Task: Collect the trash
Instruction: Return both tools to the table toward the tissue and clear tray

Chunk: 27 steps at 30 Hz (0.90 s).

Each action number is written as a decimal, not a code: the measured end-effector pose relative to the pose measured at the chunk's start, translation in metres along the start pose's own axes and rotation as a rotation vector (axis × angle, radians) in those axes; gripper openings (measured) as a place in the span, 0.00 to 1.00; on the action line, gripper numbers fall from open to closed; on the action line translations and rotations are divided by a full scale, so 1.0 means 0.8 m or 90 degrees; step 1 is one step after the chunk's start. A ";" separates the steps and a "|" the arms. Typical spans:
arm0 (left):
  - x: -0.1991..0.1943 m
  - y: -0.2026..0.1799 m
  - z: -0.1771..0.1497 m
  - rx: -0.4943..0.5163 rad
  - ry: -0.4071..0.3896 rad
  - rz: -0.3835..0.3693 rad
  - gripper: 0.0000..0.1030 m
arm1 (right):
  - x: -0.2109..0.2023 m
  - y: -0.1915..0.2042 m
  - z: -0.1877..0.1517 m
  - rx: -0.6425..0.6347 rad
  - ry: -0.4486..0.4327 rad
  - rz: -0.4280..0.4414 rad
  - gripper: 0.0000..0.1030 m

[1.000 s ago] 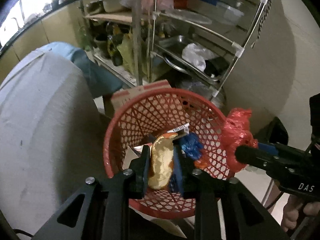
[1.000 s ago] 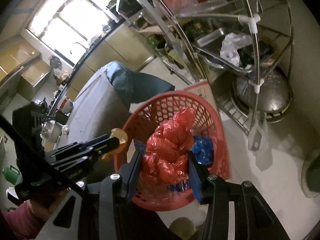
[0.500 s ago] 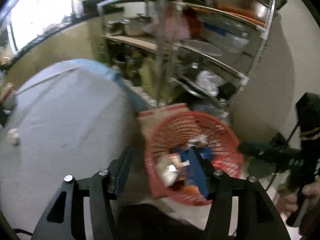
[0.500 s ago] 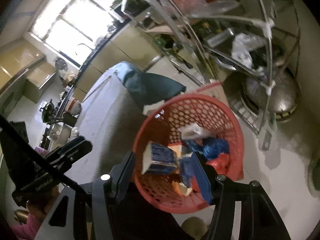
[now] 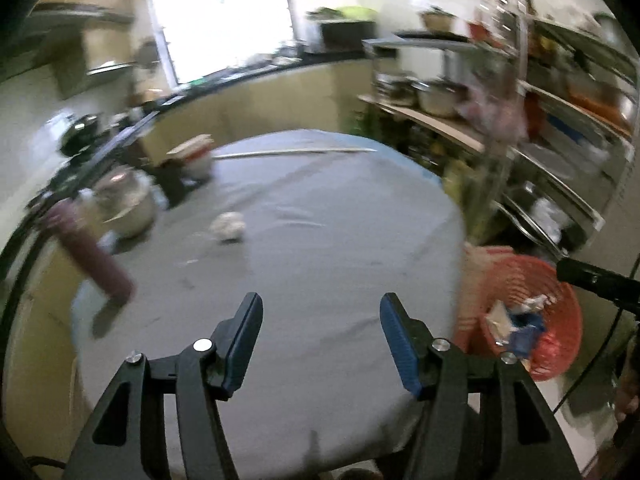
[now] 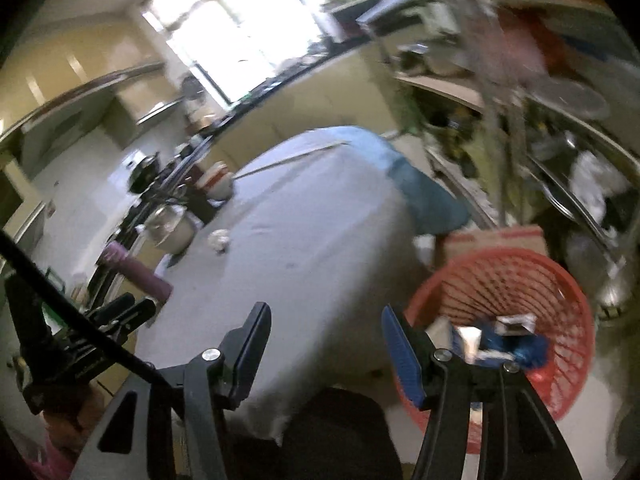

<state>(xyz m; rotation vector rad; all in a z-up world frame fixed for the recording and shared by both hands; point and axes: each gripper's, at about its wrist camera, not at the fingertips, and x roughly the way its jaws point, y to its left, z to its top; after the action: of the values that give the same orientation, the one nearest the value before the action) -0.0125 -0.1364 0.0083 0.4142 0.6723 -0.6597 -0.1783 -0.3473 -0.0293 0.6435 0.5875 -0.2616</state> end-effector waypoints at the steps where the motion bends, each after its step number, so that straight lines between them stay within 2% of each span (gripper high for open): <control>1: -0.007 0.012 -0.003 -0.008 -0.005 0.011 0.61 | 0.001 0.014 0.001 -0.011 -0.003 0.007 0.60; 6: -0.036 0.068 -0.012 -0.054 -0.020 0.059 0.63 | 0.001 0.082 0.002 -0.080 -0.019 0.037 0.60; 12: -0.064 0.095 -0.019 -0.076 -0.037 0.101 0.63 | -0.011 0.141 -0.001 -0.137 -0.047 0.075 0.60; 19: -0.099 0.099 -0.025 -0.072 -0.066 0.122 0.63 | -0.032 0.173 -0.009 -0.160 -0.077 0.099 0.60; 27: -0.128 0.088 -0.021 -0.045 -0.105 0.147 0.63 | -0.077 0.181 -0.015 -0.170 -0.127 0.096 0.60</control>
<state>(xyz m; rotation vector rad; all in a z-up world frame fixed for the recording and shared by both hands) -0.0334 -0.0332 0.0762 0.3615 0.4800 -0.4439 -0.1746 -0.2246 0.0696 0.3952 0.3714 -0.1022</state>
